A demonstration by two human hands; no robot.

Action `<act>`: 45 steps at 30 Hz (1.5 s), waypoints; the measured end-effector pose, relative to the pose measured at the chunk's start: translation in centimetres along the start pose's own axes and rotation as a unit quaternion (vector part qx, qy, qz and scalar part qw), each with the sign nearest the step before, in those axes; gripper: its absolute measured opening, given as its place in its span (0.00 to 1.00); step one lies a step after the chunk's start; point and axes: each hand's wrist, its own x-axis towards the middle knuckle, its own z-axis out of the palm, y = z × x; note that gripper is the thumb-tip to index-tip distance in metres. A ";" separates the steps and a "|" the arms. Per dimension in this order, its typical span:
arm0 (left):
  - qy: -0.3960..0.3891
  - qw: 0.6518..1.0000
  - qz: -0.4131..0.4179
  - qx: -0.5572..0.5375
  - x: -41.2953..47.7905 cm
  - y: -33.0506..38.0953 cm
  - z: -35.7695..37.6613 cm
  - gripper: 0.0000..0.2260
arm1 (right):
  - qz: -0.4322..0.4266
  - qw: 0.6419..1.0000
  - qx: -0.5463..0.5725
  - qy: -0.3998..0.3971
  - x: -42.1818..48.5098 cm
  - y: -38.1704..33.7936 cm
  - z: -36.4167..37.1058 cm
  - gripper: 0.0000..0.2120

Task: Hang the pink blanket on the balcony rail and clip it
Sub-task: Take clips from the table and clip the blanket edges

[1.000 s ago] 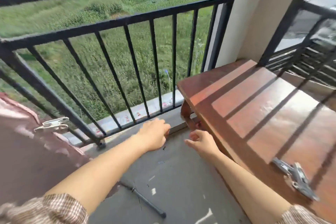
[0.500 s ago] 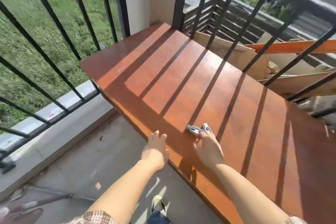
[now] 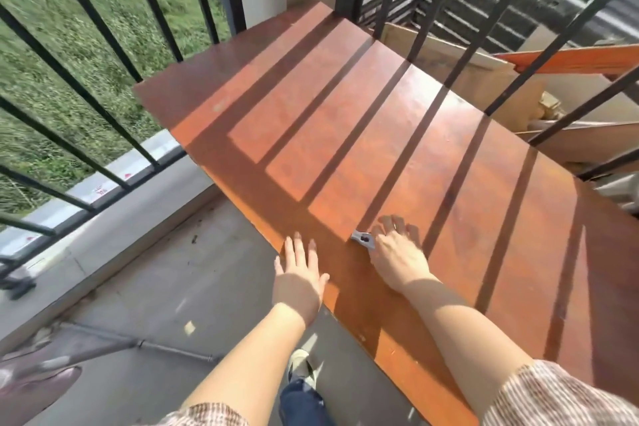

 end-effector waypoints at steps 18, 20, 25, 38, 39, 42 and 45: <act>-0.048 0.989 -0.139 0.018 -14.1 -26.7 -1.8 0.24 | -0.130 0.984 0.118 -0.007 -2.7 -29.2 -1.2 0.15; -0.057 0.983 -0.163 0.066 -16.5 -30.6 -1.5 0.25 | -0.162 0.980 0.114 -0.015 -3.5 -33.6 -1.1 0.14; -0.082 0.951 -0.192 0.227 -20.8 -39.1 -1.3 0.22 | -0.223 0.963 0.147 -0.034 -4.8 -43.5 -1.3 0.11; -0.114 0.920 -0.240 0.289 -20.8 -48.3 -1.8 0.15 | -0.229 0.944 0.215 -0.101 -5.7 -53.0 0.9 0.11; -0.111 0.923 -0.244 0.276 -20.4 -48.5 -1.9 0.14 | -0.227 0.941 0.227 -0.108 -5.8 -53.0 1.2 0.10; -0.111 0.933 -0.254 0.232 -19.5 -49.0 -2.5 0.13 | -0.213 0.932 0.264 -0.126 -6.0 -52.9 1.7 0.10; -0.114 0.944 -0.242 0.194 -19.1 -49.1 -3.2 0.14 | -0.201 0.924 0.291 -0.143 -6.2 -52.7 2.0 0.10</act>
